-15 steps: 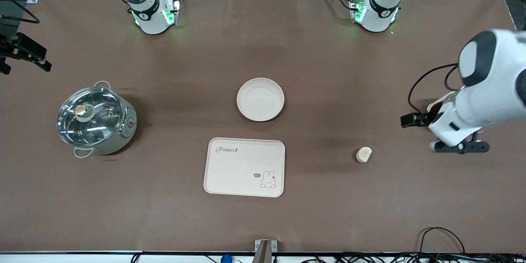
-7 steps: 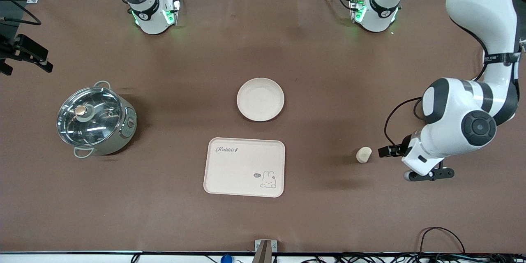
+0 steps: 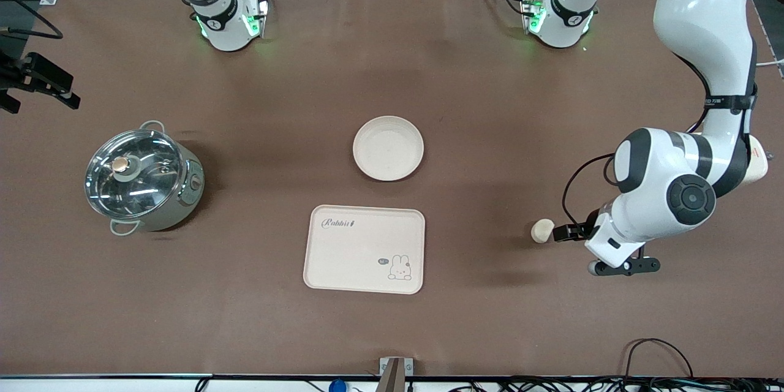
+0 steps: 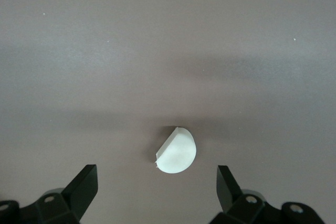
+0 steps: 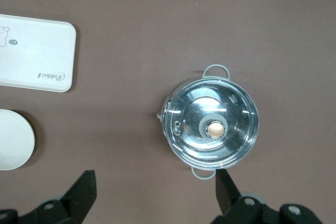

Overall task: Place bun in plate and plate on tray
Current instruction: 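Reach the left gripper down to the small white bun and grasp it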

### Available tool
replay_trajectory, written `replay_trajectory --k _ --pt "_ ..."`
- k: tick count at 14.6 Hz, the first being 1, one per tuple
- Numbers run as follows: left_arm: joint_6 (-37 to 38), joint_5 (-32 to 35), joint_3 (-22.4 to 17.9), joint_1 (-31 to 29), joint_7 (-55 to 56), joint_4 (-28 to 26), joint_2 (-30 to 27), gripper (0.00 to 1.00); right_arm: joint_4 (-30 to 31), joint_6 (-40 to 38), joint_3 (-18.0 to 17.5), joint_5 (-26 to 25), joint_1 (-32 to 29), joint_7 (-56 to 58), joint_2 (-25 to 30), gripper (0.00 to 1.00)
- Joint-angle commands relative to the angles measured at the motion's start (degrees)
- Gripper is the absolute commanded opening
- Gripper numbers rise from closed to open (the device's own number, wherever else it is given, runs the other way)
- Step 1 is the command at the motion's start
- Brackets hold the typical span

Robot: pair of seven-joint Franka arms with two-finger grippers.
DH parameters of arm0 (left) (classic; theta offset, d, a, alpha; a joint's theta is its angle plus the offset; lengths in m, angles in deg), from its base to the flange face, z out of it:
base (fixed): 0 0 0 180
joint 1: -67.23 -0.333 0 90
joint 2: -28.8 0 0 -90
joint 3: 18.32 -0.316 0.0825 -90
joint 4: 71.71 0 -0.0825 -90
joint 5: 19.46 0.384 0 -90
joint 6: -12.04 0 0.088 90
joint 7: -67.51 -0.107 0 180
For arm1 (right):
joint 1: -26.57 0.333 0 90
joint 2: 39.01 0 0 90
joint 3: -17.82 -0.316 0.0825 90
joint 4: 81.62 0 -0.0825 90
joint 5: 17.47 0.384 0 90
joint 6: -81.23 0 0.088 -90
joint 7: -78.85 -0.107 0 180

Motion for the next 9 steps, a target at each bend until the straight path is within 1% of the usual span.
replay_trajectory --k 1,4,9 --pt "-0.4 0.9 0.1 0.1 -3.2 0.9 1.1 1.00 0.7 0.7 0.1 0.5 0.1 -0.1 0.2 1.00" --pt "-2.4 1.0 0.1 0.0 -5.8 0.3 3.1 1.00 0.7 0.8 0.2 0.5 0.1 -0.2 0.0 1.00" --pt "-10.6 0.6 1.2 0.1 -6.2 -5.2 5.6 0.99 0.7 1.2 0.2 0.5 0.2 -0.1 -0.4 1.00"
